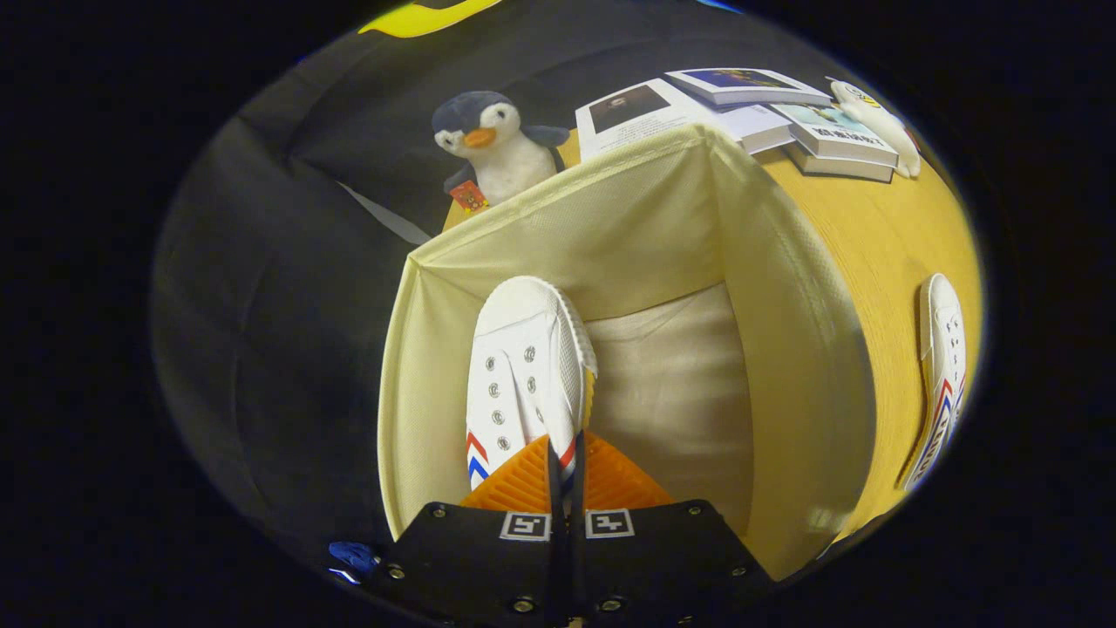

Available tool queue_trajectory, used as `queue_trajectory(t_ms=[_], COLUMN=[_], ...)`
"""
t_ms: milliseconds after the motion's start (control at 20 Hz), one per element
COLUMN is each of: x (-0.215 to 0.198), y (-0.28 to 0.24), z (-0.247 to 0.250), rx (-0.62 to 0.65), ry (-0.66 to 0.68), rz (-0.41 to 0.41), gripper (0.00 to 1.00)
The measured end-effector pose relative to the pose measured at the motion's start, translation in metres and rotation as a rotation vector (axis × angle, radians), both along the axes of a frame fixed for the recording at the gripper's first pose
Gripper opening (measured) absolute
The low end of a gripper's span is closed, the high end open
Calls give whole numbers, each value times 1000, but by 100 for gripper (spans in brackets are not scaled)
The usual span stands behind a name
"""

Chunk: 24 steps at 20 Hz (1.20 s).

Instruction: Open the storage box then place both shoes into the box .Put the left shoe in first, then the right shoe, with the right side of both shoes facing outward in a uniform manner.

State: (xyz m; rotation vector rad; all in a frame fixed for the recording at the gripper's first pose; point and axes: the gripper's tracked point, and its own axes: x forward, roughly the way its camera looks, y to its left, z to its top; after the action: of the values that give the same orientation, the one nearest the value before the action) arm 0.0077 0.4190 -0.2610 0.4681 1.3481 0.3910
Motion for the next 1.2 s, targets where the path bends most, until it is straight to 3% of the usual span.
queue_trajectory(t_ms=[250, 350, 400, 450, 600, 900, 1200], x=[0, 3, 9, 11, 14, 23, 30], y=[4, 13, 14, 11, -1, -51, -126], z=[1, 16, 23, 31, 54, 100, 109], rx=[-27, 47, 87, 104, 136, 154, 84], ry=[-36, -64, -84, -99, -160, -306, -385], rz=[37, 34, 25, 20, 24, 24, -8], gripper=[2, 20, 36, 45, 98, 98, 98])
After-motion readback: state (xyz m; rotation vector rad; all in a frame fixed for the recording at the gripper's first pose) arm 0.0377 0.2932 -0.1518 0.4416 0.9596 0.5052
